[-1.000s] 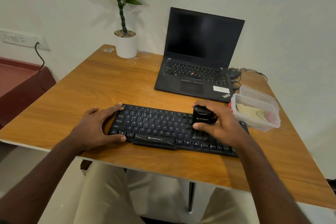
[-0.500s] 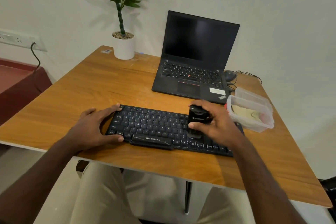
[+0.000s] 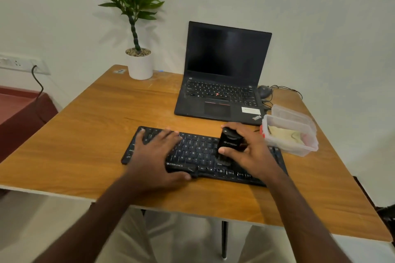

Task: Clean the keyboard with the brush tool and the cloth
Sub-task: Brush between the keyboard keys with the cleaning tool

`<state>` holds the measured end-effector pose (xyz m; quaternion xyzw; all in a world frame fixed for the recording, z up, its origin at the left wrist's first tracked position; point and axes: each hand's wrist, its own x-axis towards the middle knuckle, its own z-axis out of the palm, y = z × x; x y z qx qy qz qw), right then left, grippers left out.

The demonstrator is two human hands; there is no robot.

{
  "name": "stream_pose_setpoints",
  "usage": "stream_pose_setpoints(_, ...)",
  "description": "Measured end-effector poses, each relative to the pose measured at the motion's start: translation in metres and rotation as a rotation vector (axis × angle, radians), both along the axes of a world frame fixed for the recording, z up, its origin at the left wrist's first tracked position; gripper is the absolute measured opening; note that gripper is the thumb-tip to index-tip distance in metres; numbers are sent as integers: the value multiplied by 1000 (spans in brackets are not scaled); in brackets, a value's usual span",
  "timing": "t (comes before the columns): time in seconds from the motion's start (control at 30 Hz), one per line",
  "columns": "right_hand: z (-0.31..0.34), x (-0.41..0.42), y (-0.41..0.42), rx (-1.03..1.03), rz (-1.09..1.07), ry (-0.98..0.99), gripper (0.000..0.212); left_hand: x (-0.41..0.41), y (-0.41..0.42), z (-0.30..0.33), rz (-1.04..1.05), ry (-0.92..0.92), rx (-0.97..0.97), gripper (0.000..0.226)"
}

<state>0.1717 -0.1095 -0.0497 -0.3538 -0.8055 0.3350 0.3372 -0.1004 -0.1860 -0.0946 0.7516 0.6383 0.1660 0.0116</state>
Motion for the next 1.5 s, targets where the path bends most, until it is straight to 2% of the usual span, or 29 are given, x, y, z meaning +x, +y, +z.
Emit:
stream_pose_setpoints(0.07,-1,6,-1,-37,38,-19,55,24,5,-4,-16,79,8,106)
stream_pose_setpoints(0.2,11,53,3,-114,33,-62,51,27,7,-17,30,94,71,102)
stream_pose_setpoints(0.27,15,70,7,-72,-38,-70,51,24,11,-19,42,99,82,103)
stream_pose_setpoints(0.43,11,53,5,20,-95,72,47,20,24,-16,26,86,65,106)
stream_pose_setpoints(0.57,-3,42,7,-17,-20,-16,50,19,25,-16,28,68,77,105)
stream_pose_setpoints(0.77,10,83,17,-119,37,-146,50,20,25,-18,36,62,78,105)
stream_pose_setpoints(0.97,3,90,3,-33,-58,-17,49,21,25,-17,43,69,66,104)
stream_pose_setpoints(1.17,8,112,8,-55,-114,-57,51,21,24,-17,37,73,68,103)
stream_pose_setpoints(1.33,13,94,9,-32,-79,39,49,21,25,-17,39,85,67,104)
stream_pose_setpoints(1.5,-2,103,7,-64,-64,-20,49,21,25,-18,36,87,73,102)
